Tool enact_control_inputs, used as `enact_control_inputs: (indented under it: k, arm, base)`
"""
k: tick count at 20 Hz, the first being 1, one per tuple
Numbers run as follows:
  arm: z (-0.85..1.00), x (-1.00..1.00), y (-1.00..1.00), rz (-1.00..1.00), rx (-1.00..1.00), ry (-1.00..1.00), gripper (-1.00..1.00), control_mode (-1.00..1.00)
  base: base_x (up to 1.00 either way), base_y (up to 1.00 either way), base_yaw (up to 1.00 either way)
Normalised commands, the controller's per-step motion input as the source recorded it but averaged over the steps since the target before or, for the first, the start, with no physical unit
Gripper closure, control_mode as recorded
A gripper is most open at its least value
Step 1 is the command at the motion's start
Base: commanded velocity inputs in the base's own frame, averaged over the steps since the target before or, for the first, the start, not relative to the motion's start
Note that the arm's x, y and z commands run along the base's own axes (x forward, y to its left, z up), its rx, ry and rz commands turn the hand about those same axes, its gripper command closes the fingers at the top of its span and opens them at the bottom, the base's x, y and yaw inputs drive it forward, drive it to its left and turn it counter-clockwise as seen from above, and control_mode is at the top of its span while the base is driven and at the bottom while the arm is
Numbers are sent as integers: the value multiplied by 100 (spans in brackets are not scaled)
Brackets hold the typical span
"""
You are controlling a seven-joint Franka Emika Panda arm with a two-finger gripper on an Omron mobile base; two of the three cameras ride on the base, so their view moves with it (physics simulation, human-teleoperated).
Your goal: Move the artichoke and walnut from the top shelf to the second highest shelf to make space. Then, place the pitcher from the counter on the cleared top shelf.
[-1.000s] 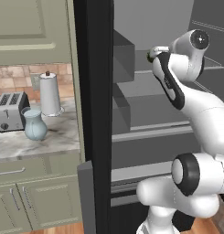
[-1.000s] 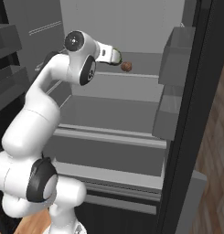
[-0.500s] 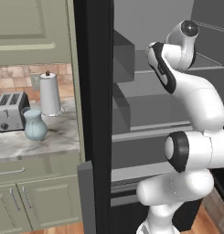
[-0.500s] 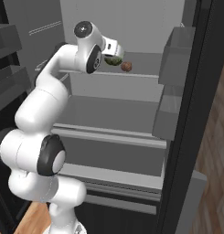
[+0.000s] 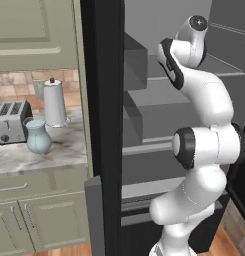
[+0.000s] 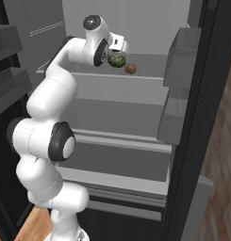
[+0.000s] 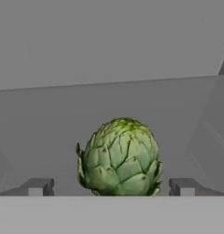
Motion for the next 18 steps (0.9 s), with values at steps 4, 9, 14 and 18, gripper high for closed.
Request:
enact_control_inputs:
  k: [4, 9, 14, 18]
  arm:
    - [-12, 24, -23, 0, 0, 0, -100, -100]
    - [-12, 23, -23, 0, 0, 0, -100, -100]
    - [-14, 24, -2, 0, -1, 0, -100, -100]
    - [-18, 21, 13, 0, -6, 2, -100, -100]
  base:
    - [0, 0, 0]
    - [0, 0, 0]
    - [0, 0, 0]
    - [0, 0, 0]
